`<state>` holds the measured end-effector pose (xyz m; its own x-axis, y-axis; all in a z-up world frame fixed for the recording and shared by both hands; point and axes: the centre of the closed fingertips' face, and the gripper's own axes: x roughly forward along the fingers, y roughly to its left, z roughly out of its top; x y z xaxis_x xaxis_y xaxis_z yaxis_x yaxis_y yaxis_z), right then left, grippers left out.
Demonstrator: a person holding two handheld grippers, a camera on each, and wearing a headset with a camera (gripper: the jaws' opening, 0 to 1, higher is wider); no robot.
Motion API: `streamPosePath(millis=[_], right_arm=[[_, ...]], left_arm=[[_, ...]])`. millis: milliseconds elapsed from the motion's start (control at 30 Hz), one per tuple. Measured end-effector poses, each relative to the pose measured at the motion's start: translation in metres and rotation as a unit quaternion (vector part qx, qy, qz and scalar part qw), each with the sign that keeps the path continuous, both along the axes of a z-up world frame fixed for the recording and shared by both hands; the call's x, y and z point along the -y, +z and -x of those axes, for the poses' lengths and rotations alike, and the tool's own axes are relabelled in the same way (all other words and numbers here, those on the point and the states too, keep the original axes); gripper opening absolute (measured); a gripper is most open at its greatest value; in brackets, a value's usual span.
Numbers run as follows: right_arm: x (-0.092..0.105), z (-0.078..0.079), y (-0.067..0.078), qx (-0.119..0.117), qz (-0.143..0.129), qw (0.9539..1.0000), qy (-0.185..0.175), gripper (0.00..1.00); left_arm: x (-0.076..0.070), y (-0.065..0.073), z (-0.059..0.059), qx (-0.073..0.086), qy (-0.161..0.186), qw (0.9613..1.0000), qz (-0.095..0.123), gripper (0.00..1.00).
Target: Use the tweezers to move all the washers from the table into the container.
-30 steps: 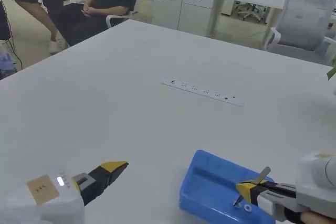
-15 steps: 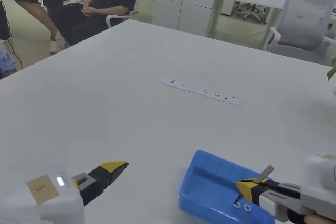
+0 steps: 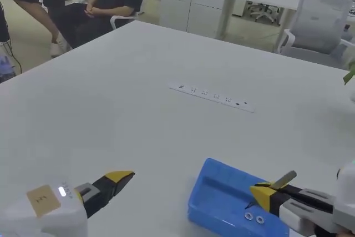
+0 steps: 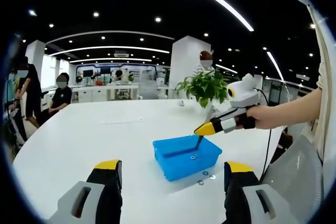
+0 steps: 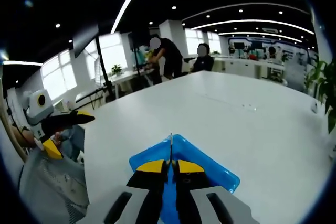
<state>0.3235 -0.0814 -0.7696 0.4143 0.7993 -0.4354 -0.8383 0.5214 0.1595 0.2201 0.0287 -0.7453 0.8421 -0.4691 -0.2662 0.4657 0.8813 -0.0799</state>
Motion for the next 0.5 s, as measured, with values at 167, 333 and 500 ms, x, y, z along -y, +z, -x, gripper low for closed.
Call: streamPosePath(millis=[167, 333, 500], right_arm=[[-0.004, 0.019, 0.014, 0.011, -0.013, 0.9997, 0.018, 0.04], [-0.002, 0.031, 0.016, 0.007, -0.022, 0.9994, 0.025, 0.04], [0.003, 0.042, 0.0, -0.009, -0.01, 0.9994, 0.03, 0.04]], left_arm=[[0.0, 0.0, 0.0, 0.0, -0.001, 1.0, 0.0, 0.81], [0.002, 0.0, 0.0, 0.001, -0.003, 1.0, 0.0, 0.81], [0.002, 0.0, 0.0, 0.001, -0.005, 1.0, 0.001, 0.81]])
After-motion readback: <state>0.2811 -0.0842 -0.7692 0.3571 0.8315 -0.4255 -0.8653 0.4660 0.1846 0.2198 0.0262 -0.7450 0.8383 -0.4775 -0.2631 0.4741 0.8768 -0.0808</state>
